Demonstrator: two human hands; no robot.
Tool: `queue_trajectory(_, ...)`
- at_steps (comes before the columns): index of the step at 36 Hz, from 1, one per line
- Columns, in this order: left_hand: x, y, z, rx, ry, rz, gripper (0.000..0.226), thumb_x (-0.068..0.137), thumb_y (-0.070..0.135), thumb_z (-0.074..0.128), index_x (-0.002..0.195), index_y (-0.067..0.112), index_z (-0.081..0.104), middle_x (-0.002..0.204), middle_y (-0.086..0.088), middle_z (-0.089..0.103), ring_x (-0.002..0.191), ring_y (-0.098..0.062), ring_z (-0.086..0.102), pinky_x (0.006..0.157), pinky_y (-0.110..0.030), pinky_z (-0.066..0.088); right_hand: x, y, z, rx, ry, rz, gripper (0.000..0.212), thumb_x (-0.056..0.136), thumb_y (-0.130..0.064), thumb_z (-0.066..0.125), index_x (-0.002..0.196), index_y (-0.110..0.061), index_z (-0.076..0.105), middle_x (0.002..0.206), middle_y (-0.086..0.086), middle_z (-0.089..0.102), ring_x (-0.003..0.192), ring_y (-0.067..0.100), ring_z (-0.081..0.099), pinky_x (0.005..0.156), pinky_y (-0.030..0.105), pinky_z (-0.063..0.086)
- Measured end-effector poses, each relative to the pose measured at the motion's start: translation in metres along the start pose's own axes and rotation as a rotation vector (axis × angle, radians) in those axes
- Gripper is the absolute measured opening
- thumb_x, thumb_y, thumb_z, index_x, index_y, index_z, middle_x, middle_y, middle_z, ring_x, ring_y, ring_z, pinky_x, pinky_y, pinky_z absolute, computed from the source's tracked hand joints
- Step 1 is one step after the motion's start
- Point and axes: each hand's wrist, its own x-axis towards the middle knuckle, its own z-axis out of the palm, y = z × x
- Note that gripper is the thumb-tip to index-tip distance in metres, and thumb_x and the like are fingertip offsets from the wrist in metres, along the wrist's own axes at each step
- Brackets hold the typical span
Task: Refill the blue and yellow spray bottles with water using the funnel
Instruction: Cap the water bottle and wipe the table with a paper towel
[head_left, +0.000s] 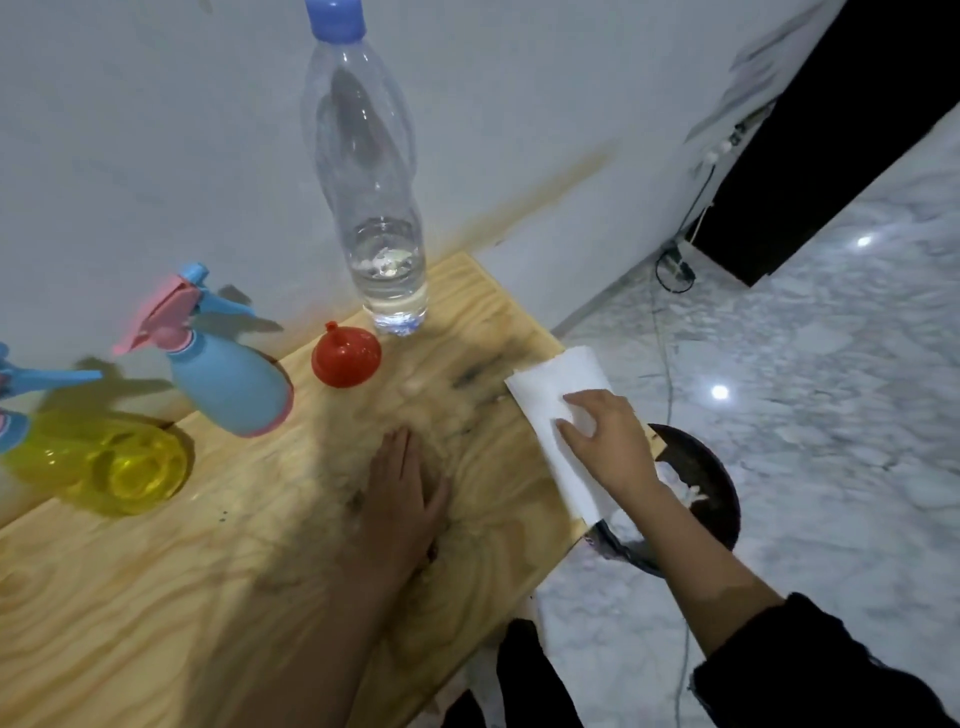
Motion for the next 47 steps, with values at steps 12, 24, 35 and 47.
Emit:
queue_trajectory(12,-0.004,0.001,0.007,0.047,0.046,-0.01,0.083,0.084,0.06,0.019,0.148,0.007,0.028,0.157,-0.006,0.022,0.146,-0.019,0.013,0.115,-0.029,0.002,-0.005,0.014,-0.002,0.027,0.163,0.241,0.025,0.087,-0.015,0.062,0.11,-0.006,0.06,0.104,0.011,0.057,0.1,0.027,0.054,0.074,0.036,0.046)
queue_trajectory(24,-0.003,-0.001,0.012,0.079,0.06,-0.027,0.079,0.086,0.059,0.022,0.148,0.009,0.029,0.156,-0.004,0.023,0.145,-0.017,0.014,0.116,-0.031,0.006,0.001,0.013,-0.011,0.236,0.202,0.246,0.013,0.094,-0.017,0.051,0.083,-0.01,0.049,0.083,0.006,0.056,0.077,0.022,0.051,0.061,0.029,0.033)
queue_trajectory(35,-0.004,0.0,0.014,0.081,0.062,-0.041,0.081,0.085,0.06,0.02,0.149,0.012,0.026,0.157,-0.004,0.021,0.145,-0.019,0.015,0.115,-0.033,0.008,0.013,0.021,-0.023,0.319,0.14,0.348,0.009,0.084,-0.001,0.058,0.082,-0.006,0.05,0.081,0.005,0.055,0.067,0.013,0.047,0.051,0.008,0.039)
queue_trajectory(47,-0.004,-0.003,0.015,0.067,0.046,-0.054,0.081,0.085,0.063,0.018,0.15,0.015,0.021,0.158,-0.001,0.017,0.146,-0.017,0.01,0.118,-0.042,0.013,0.002,0.015,-0.026,0.384,0.287,0.238,0.007,0.082,-0.005,0.067,0.088,-0.008,0.069,0.081,0.001,0.064,0.077,0.015,0.06,0.072,0.02,0.046)
